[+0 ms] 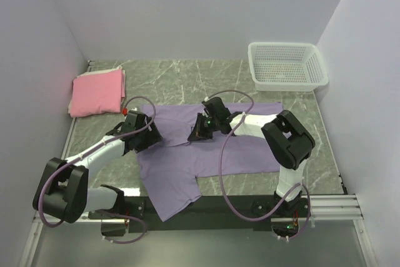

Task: Fold and stack the t-shirts
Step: Fold the tshirt

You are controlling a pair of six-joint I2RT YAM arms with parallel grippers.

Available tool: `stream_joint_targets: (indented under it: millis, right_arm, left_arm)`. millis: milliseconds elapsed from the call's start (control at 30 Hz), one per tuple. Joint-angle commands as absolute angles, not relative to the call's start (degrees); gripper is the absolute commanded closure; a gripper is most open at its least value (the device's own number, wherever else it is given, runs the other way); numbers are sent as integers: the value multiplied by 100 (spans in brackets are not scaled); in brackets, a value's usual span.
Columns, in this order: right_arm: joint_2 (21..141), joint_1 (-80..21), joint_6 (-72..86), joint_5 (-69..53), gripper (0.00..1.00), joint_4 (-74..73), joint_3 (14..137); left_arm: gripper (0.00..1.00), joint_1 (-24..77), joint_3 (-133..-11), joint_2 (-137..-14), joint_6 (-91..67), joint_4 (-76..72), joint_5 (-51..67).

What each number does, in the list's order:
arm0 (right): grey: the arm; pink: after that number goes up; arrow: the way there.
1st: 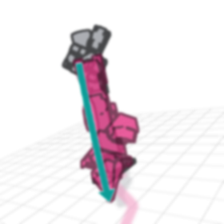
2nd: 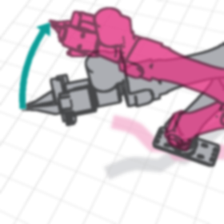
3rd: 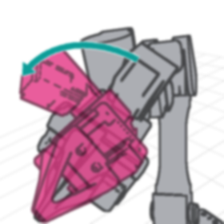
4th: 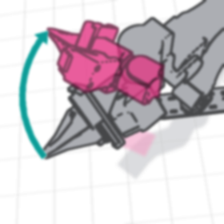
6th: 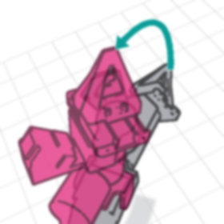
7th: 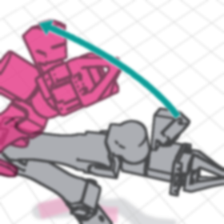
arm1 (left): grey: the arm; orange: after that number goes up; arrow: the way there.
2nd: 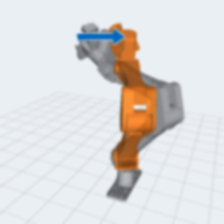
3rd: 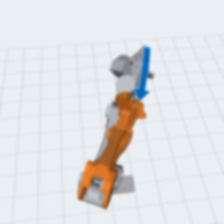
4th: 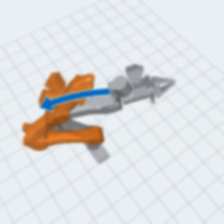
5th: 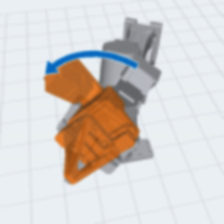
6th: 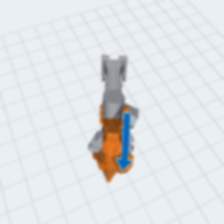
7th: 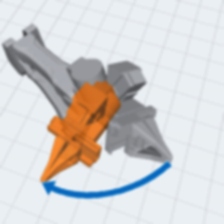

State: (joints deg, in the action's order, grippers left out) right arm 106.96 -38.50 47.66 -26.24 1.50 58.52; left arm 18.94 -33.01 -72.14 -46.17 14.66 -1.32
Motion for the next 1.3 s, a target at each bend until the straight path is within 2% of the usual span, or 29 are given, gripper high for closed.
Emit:
stream_joint_targets:
  millis: [0,133,433,733,933,1000,1267]
  right_arm:
    - [10327,-3902,4562,-2558,100,-60,6152]
    - [10266,-3893,4544,-2610,100,-97,6161]
    - [10169,-3894,4290,-2496,100,-483,6389]
    - [10125,-3885,3991,-2364,100,-949,6556]
    - [10116,-3858,3815,-2312,100,-1204,6715]
    - [10134,-3850,3779,-2320,100,-1301,6732]
    - [10177,-3788,3481,-2294,100,-1810,6873]
  left_arm:
    - [22,1898,-3296,-7145,-4553,1424,-79]
    - [24,1925,-3296,-7233,-4518,1336,-44]
    - [37,1942,-3489,-7014,-4684,1844,70]
    - [59,1942,-3674,-7110,-4983,2390,351]
    - [66,1942,-3946,-7084,-5018,2733,343]
    - [73,1942,-4017,-7093,-5019,2838,290]
    - [78,1942,-3973,-7382,-4992,3076,298]
